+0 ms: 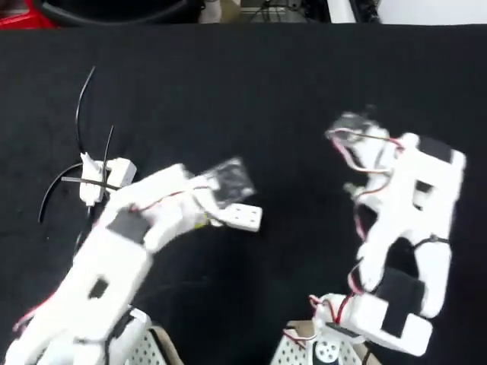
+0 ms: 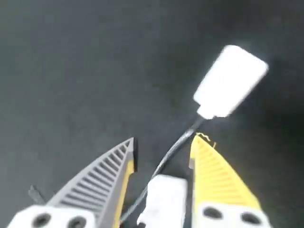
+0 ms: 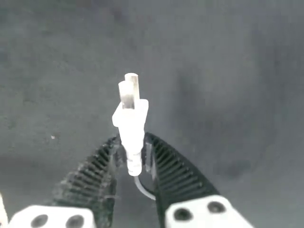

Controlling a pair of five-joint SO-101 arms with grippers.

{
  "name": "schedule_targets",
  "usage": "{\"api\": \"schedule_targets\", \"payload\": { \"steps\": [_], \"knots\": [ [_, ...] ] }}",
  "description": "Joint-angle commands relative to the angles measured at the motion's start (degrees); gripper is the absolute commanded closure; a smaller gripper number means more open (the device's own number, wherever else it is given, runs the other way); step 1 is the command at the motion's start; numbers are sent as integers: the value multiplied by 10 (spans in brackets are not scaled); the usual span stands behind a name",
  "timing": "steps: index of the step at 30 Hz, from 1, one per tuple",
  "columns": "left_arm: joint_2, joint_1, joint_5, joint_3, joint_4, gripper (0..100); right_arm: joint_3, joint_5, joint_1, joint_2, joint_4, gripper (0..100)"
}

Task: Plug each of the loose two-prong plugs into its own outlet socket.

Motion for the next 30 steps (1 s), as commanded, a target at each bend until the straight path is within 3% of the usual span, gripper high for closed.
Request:
{"api": "schedule_targets", "payload": {
  "steps": [1, 4, 9, 16, 24, 30],
  "knots": [
    [-178, -58, 39, 65, 24, 806, -2, 40, -105, -54, 25, 987],
    [-284, -128, 49, 123, 40, 809, 5, 81, -183, -84, 42, 987],
    [-373, -221, 47, 202, 69, 809, 6, 229, -247, -79, 107, 987],
    [-440, -241, 48, 273, 136, 809, 53, 293, -265, -25, 100, 980],
    [-523, -245, 50, 360, 137, 805, 124, 287, -249, -16, 25, 779],
    [-522, -246, 50, 379, 133, 805, 95, 175, -189, -25, 47, 730]
  ]
}}
